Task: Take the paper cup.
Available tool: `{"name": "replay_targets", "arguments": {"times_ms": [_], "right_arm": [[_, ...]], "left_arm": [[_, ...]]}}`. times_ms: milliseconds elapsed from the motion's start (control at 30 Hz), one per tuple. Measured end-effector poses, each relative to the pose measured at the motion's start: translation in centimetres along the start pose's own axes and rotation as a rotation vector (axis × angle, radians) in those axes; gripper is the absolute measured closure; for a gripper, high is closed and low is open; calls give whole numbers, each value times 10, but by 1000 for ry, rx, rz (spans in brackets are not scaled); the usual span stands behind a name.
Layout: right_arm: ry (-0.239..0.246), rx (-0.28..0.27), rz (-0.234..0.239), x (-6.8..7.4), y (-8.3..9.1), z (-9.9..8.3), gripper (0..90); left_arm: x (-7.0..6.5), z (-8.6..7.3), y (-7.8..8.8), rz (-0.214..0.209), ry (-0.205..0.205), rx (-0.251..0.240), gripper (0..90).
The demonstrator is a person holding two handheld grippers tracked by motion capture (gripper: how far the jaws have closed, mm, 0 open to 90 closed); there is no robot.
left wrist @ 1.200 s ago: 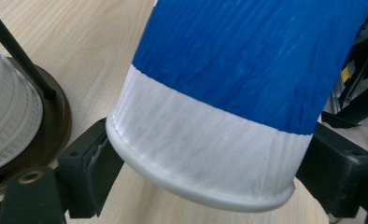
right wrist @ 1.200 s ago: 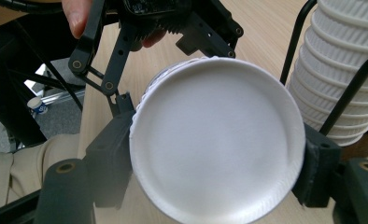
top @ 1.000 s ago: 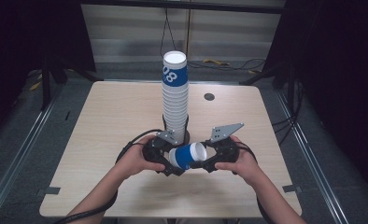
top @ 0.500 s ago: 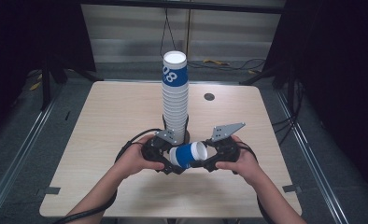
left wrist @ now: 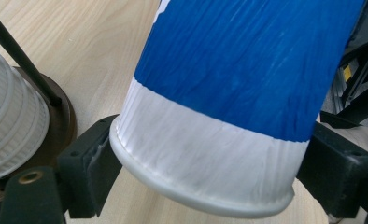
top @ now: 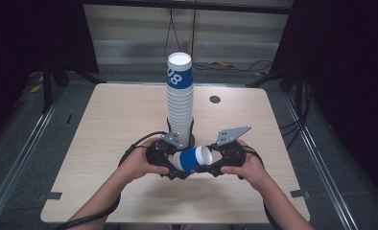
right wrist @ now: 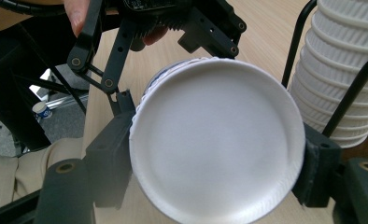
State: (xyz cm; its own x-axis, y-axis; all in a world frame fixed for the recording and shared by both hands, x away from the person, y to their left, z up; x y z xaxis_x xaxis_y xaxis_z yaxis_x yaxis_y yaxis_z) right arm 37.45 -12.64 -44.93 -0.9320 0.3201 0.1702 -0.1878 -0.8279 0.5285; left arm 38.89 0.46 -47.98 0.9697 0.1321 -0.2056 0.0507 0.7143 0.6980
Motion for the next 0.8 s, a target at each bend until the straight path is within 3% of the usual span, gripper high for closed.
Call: {"name": "replay_targets", "arguments": {"times_ms": [133, 233, 600, 733, 800], "right_arm": [[-3, 2, 3, 0, -1, 0, 271], [-8, -5, 5, 0, 0, 0, 272], [-7, -2, 12, 0, 0, 0, 272], [-13, -1, 17, 1, -1, 0, 272], [-13, 2, 21, 1, -2, -1, 272]], "left_arm": [[0, 0, 1, 5, -4, 15, 156], [0, 1, 2, 9, -8, -11, 162], [-1, 1, 1, 10, -19, -1, 149], [0, 1, 1, 18, -45, 13, 126], [-1, 4, 0, 18, -42, -2, 115]]}}
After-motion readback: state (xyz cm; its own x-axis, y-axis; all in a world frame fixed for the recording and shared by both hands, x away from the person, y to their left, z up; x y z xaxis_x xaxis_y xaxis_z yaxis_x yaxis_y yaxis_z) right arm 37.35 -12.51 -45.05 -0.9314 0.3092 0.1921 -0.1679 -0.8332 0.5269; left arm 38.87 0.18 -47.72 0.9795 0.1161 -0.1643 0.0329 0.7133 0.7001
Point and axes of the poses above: each handheld gripper's, and its own axes: y roughly backward along the jaws, z roughly out of its top, x roughly to its left, the point moved 7 cm from there along -y, roughly forward along the jaws
